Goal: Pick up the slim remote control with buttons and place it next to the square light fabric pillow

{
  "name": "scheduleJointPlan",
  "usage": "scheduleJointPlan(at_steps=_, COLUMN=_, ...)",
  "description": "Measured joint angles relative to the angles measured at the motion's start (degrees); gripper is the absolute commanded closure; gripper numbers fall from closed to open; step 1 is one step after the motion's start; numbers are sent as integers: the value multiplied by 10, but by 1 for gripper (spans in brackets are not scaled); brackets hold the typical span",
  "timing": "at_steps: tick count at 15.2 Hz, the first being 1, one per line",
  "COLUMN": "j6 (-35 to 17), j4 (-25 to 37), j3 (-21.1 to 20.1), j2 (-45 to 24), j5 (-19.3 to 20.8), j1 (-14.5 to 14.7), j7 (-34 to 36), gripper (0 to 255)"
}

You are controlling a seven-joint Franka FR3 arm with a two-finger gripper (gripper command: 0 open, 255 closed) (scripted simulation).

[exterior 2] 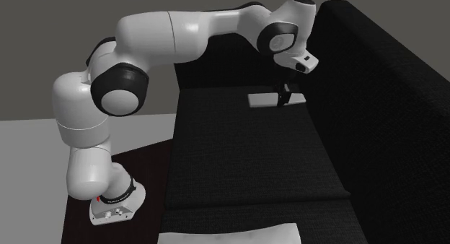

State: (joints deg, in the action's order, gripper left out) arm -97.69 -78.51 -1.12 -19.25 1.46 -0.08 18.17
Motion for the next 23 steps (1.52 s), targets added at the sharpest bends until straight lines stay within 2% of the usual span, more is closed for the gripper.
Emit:
scheduleJointPlan(at_steps=9, j6=77, j4=92, j3=0, j2=-15, j5=0, j1=0, j7=-2, gripper=255)
scheduleJointPlan(at_steps=18, j6=53, j4=-5, j3=32, j2=59, j5=-9, j1=-63, j7=-94, gripper=255)
scheduleJointPlan(at_steps=23, j6=47, j4=-17, j3=56, j2=66, j5=-13, j1=-103, j7=-158, gripper=255)
